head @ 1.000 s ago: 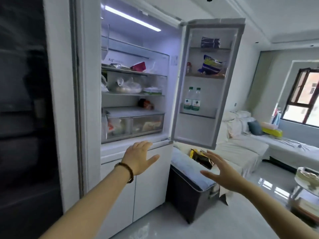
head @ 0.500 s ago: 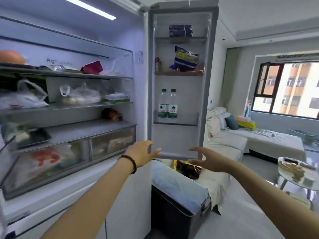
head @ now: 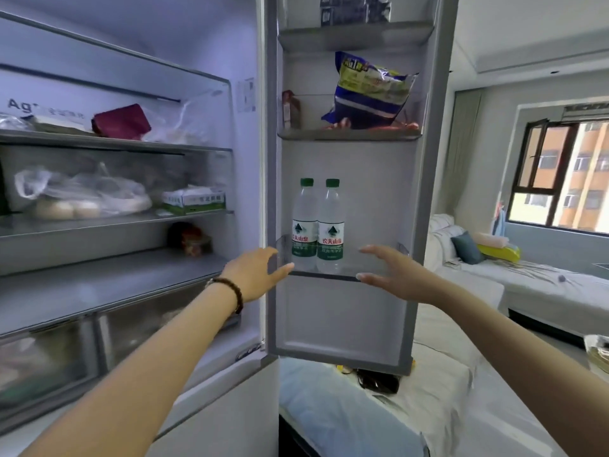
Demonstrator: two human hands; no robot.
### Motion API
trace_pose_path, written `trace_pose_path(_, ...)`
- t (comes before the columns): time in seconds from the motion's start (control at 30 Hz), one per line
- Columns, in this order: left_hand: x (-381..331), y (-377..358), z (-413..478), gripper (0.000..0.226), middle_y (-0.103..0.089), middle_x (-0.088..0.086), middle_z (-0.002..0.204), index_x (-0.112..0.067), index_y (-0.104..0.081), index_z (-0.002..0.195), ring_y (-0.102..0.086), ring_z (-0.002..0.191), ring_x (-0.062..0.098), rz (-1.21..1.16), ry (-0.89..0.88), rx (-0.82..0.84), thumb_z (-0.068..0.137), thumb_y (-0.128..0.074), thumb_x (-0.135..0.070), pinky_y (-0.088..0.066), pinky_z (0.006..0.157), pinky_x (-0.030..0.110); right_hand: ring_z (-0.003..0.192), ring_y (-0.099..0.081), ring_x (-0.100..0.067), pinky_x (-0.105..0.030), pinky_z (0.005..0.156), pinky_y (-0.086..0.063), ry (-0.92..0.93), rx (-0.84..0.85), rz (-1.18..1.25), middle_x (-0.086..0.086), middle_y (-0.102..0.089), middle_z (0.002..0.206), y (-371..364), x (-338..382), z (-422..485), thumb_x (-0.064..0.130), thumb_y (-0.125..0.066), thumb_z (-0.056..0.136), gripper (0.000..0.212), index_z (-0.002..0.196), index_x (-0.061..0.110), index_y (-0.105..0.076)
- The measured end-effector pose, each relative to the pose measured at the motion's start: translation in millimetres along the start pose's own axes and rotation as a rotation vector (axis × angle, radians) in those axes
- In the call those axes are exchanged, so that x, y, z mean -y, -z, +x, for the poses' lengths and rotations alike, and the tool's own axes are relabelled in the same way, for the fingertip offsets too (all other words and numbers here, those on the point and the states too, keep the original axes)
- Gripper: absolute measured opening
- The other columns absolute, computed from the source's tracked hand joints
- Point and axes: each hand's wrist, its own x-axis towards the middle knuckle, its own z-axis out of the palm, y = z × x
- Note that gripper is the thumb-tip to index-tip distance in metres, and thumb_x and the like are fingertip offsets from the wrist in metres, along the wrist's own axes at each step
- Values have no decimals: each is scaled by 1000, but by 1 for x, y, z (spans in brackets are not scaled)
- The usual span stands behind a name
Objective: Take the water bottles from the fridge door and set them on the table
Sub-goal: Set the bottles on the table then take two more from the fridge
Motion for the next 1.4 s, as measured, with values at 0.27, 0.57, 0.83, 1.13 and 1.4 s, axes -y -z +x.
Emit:
trace_pose_path(0.27, -3, -5, 120, 74, -26, 2, 153, -20, -19, 146, -34, 136, 21, -275, 18, -151, 87, -43, -59, -33, 109, 39, 133, -38, -11, -35, 110, -35, 80, -105, 178, 6, -36, 148, 18, -39, 126, 51, -61, 81, 69, 141, 31, -34)
trace_pose_path(0.57, -2, -11, 207, 73, -32, 2, 149, -17, -22, 146, -38, 132, 22, -703, -61, -117, 87, -47, -53, -36, 99, 32, 113, -51, -11, -28, 92, -44, -54, -229, 576, 3, -46, 140, 6, -35, 194, 48, -63, 82, 63, 136, 25, -41)
trace_pose_path(0.83, 20, -12, 230, 92, -51, -2, 137, -24, -38, 138, -51, 121, 16, -742, -169, 17, 65, -54, -77, -40, 105, 42, 118, -53, -12, -30, 97, -42, -58, -244, 562, 10, -57, 128, -18, -24, 219, 61, -69, 69, 71, 130, 31, -47)
trace_pose_path(1.13, 20, -22, 228, 67, -58, -3, 121, -25, -42, 124, -60, 107, 14, -971, -227, 29, 68, -60, -57, -49, 94, 39, 105, -52, -6, -17, 75, -41, -49, -343, 685, 12, -55, 120, -34, -18, 220, 47, -67, 78, 52, 122, 34, -44)
trace_pose_path(1.4, 14, -30, 221, 34, -66, -13, 106, -35, -57, 106, -62, 97, 3, -1076, -257, -46, 74, -60, -49, -48, 82, 25, 100, -64, -11, -28, 81, -50, -7, -481, 818, 6, -67, 110, -48, -15, 219, 48, -71, 67, 49, 110, 31, -56)
